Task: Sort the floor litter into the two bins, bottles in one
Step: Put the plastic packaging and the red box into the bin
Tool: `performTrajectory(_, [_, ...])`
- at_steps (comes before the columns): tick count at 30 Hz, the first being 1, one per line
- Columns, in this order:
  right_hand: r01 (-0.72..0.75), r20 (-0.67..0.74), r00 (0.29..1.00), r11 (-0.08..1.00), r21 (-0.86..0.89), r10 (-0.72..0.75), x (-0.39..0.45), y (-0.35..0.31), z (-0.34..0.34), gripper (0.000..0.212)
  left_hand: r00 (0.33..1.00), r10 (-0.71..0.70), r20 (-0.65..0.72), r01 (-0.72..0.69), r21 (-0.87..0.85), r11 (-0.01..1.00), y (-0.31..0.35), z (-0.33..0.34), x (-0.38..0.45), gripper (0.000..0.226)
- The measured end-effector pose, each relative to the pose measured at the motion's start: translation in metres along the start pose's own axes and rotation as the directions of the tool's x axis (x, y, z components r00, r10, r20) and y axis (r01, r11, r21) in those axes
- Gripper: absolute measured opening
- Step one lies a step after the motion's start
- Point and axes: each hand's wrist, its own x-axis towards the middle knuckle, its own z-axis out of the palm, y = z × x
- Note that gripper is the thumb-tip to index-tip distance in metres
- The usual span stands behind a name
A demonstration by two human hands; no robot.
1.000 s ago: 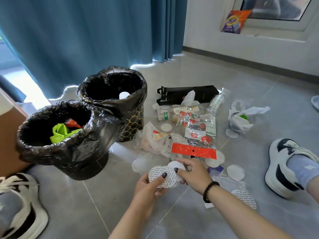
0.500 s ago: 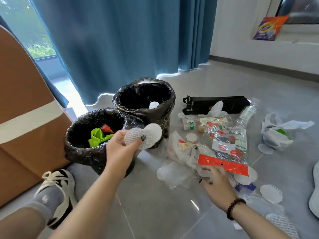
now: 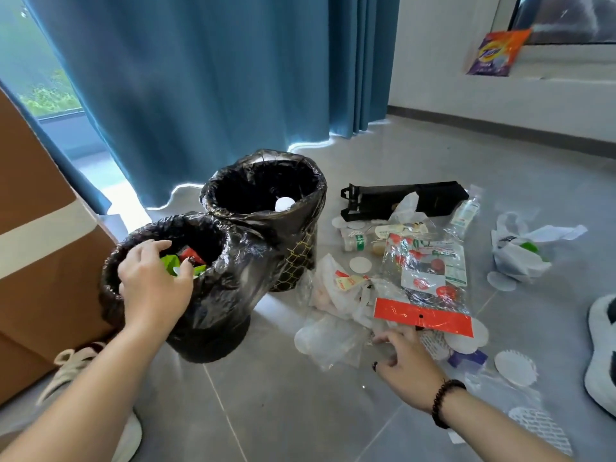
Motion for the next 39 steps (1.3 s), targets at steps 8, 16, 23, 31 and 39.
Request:
performTrajectory(8, [-0.07, 0.038, 0.997, 0.997, -0.028, 0.071, 0.014, 0.019, -0.002, 0.025, 0.662, 0.739, 0.129, -0.727, -0.129, 0.674, 0.021, 0.068, -0.084, 0.022])
performTrajectory(16, [-0.139, 0.081, 0.987, 0.99, 0.034, 0.136, 0.025, 0.034, 0.028, 0.042, 0.79, -0.101, 0.604, 0.054, 0.095, 0.994, 0.011, 0.165, -0.126, 0.053])
performTrajectory(23, [-0.264, 0.052, 0.964, 0.927, 0.266, 0.26, 0.042, 0.043, 0.047, 0.039, 0.784, -0.15, 0.602, 0.071, 0.152, 0.986, -0.012, 0.205, -0.124, 0.082])
performTrajectory(31, [-0.456, 0.148, 0.861, 0.611, 0.647, 0.486, 0.069, 0.045, 0.052, 0.026, 0.73, -0.174, 0.66, 0.29, -0.069, 0.954, 0.007, 0.203, -0.136, 0.026])
performTrajectory(39, [-0.505, 0.245, 0.825, 0.47, 0.724, 0.509, 0.049, 0.048, 0.035, 0.018, 0.592, -0.078, 0.802, 0.504, -0.293, 0.812, 0.018, 0.175, -0.151, 0.016])
